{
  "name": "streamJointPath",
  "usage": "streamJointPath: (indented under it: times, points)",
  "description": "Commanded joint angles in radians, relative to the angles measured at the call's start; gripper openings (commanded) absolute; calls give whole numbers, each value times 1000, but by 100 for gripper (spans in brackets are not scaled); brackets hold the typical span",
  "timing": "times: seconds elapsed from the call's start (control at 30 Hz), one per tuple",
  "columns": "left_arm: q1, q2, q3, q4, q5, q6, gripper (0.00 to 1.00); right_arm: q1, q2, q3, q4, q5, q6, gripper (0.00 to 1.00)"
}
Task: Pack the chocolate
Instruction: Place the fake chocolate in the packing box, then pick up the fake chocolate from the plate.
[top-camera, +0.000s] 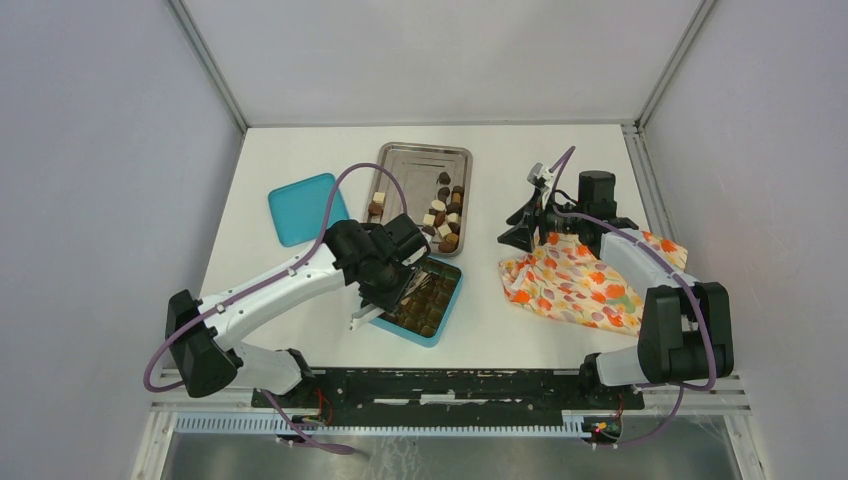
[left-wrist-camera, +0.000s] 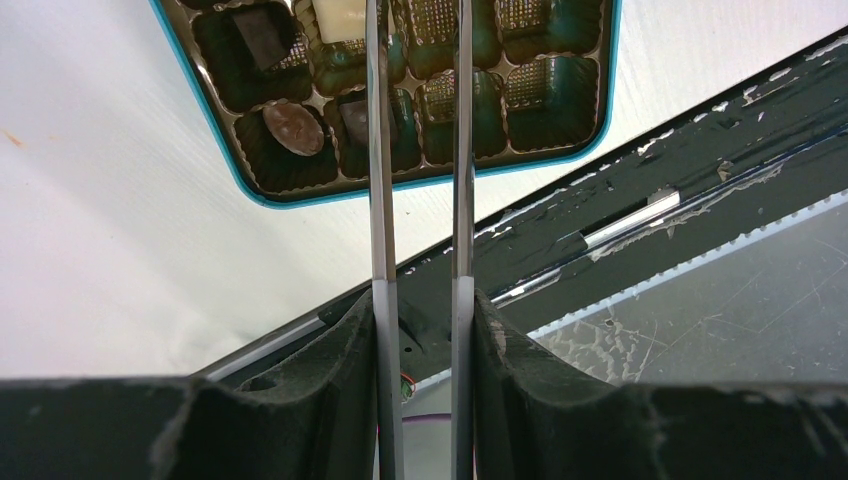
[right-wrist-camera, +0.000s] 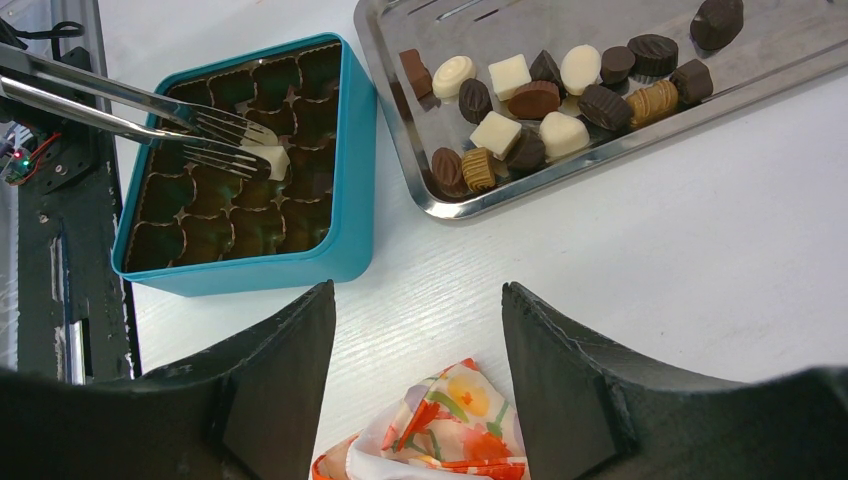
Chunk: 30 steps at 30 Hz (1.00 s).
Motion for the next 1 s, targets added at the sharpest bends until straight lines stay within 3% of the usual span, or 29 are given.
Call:
streamJointPath:
  times: [0.0,0.7,0.97]
  points:
    - [-6,-7,21,0,2,-5,39,5,-14,-2,30,-7,-11,68]
    - [-6,-12,28,-8,16,-1,42,7,-11,0,32,-11,-8,68]
    - [-5,-56,81,41,-19,-24,39,6,-15,-3,32,-11,-10,67]
